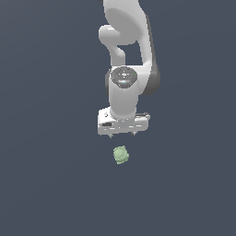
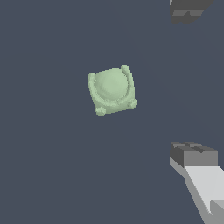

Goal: Pick up the object and move it to a goal position.

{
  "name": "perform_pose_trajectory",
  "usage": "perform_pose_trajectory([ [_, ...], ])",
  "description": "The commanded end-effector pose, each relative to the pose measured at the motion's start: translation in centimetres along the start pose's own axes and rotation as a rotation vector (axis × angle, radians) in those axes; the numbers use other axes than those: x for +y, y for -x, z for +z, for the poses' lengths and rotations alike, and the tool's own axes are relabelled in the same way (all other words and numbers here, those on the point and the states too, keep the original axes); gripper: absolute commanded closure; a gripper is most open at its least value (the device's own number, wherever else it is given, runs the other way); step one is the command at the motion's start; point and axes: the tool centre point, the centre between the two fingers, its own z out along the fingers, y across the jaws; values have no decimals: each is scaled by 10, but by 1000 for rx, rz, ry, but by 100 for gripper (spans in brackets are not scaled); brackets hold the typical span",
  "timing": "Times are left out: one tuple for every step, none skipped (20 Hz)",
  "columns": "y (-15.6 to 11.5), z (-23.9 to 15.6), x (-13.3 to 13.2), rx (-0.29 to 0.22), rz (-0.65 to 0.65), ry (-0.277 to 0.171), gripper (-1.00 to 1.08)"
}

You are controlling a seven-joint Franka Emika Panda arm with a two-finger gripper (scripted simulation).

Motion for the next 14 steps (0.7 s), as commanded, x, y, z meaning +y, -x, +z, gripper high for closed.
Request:
perform_pose_trajectory([
  [-9, 10, 2, -2, -45, 4, -92],
  [-14, 15, 3, -2, -66, 5, -92],
  [-18, 20, 4, -3, -88, 7, -92],
  [-22, 25, 5, -4, -108, 8, -92],
  [-25, 30, 5, -4, -126, 9, -92],
  [-29, 34, 6, -4, -143, 10, -92],
  [-32, 38, 7, -5, -159, 11, -92],
  [-34, 42, 7, -5, -173, 11, -92],
  [-37, 45, 8, -6, -186, 12, -92],
  [-39, 48, 9, -6, -198, 12, -92],
  [-40, 51, 9, -6, -208, 13, -92],
  [-42, 53, 10, -6, -217, 13, -92],
  [-43, 55, 10, -6, -224, 13, -92],
  [-44, 57, 10, -6, -230, 13, -92],
])
